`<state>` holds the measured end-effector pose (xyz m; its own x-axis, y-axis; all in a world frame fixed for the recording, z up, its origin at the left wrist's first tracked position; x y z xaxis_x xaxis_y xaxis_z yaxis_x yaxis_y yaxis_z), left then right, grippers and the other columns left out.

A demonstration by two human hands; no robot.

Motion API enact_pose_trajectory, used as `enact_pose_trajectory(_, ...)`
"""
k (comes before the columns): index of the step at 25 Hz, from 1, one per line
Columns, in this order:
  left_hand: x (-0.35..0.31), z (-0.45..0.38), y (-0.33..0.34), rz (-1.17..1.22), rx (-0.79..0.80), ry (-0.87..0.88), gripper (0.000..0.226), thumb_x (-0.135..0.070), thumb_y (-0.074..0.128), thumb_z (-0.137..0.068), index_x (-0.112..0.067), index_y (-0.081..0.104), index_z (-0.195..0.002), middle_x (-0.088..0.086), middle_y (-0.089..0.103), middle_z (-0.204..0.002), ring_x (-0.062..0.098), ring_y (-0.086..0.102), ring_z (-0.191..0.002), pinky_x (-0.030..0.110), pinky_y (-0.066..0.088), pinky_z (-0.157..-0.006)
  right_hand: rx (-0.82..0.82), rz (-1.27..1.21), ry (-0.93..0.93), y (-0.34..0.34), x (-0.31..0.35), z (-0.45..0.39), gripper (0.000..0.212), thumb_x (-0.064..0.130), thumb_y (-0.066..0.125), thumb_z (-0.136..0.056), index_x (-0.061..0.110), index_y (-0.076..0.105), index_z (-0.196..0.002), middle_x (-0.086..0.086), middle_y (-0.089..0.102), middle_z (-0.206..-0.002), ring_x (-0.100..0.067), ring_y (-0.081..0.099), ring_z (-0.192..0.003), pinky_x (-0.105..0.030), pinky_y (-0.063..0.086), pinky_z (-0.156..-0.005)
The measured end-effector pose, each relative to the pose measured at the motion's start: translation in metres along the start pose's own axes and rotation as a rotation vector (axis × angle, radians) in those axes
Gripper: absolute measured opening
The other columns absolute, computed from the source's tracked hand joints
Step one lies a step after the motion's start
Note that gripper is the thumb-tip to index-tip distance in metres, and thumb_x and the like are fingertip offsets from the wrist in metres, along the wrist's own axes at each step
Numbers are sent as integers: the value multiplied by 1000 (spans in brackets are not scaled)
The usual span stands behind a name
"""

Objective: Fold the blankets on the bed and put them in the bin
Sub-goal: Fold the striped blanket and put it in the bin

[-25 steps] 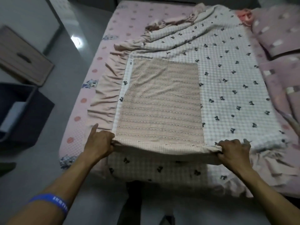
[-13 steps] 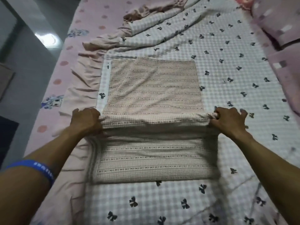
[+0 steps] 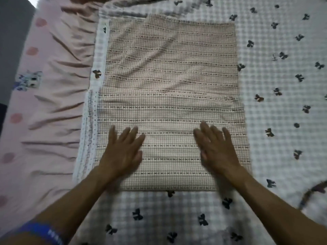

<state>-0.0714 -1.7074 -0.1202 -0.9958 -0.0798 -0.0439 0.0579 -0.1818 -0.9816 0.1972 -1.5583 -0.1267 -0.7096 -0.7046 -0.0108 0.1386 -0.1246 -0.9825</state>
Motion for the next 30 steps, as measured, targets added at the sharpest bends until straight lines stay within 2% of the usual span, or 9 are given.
enact_pose_trajectory(3, -8, 65, 16, -29, 187, -223, 66, -38, 49, -81, -9, 48, -141, 23, 43, -145, 45, 43, -130, 69, 3, -109, 56, 21, 75, 28, 13, 80, 70, 13, 57, -81, 9, 37, -148, -22, 33, -154, -47, 36, -136, -69, 22, -107)
enact_pose_trajectory(6, -26, 105, 13, -72, 261, -228, 91, -19, 77, -51, 1, 51, -135, 34, 46, -135, 55, 45, -120, 73, 9, -107, 122, 77, 1, 43, 35, 125, 80, 5, 60, -76, 7, 33, -151, -26, 28, -156, -47, 28, -142, -70, 13, -112)
enact_pose_trajectory(9, -24, 112, 20, -154, 192, -192, 82, -8, 74, -59, -2, 50, -137, 35, 47, -133, 56, 48, -112, 73, 10, -107, 95, 100, 125, 38, 21, 125, 74, -1, 47, -77, 8, 36, -150, -27, 35, -151, -48, 33, -138, -68, 9, -113)
enact_pose_trajectory(13, 12, 92, 12, -182, 20, -196, 40, 10, 72, -59, -5, 62, -95, 17, 66, -89, 37, 63, -71, 69, 17, -107, 10, 184, 249, 18, -32, 111, 48, -14, 56, -68, -4, 62, -115, -21, 66, -104, -44, 56, -110, -65, 11, -113)
enact_pose_trajectory(16, 26, 87, -5, -136, -39, -146, 32, 7, 75, -53, -9, 60, -75, 6, 55, -57, 31, 58, -48, 59, 14, -107, 16, 224, 234, -1, -35, 116, 28, -13, 61, -59, 8, 66, -78, -5, 62, -64, -34, 64, -81, -58, 5, -116)
enact_pose_trajectory(22, 9, 159, -58, -75, -24, -160, 23, 1, 71, -54, -18, 61, -62, -1, 61, -55, 25, 63, -57, 54, 14, -108, -40, 213, 257, -53, 0, 191, 30, -10, 70, -51, 18, 61, -57, -2, 55, -48, -32, 64, -67, -58, 22, -108)
enact_pose_trajectory(25, -17, 229, -76, 33, 79, -244, 22, -3, 83, -55, -17, 67, -58, 4, 69, -66, 28, 67, -71, 52, 46, -89, 176, 222, 283, -54, 17, 260, 21, 7, 69, -64, 27, 65, -69, 2, 66, -64, -26, 64, -76, -55, 17, -109)
enact_pose_trajectory(27, -43, 282, -83, -30, 209, -224, 35, -14, 88, -52, -28, 57, -53, -3, 68, -65, 21, 67, -70, 44, 50, -81, 346, 218, 285, -53, 25, 321, 14, 17, 58, -75, 29, 64, -74, 4, 69, -74, -22, 64, -84, -54, 18, -108)
enact_pose_trajectory(30, -76, 345, -89, -5, 343, -156, 17, -31, 74, -64, -23, 59, -64, 3, 69, -80, 26, 65, -83, 34, 38, -76, 388, 70, 319, -51, 23, 403, 9, 22, 70, -55, 24, 61, -54, 1, 61, -56, -27, 61, -62, -40, 45, -74)
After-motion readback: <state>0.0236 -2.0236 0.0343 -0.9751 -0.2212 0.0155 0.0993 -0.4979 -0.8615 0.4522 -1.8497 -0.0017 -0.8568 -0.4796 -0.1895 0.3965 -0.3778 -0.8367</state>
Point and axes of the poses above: each hand's wrist, its own z-axis away from the middle knuckle, its own y-axis out of the palm, x = y × z, the point moved 5 cm from there along -z, towards the middle knuckle
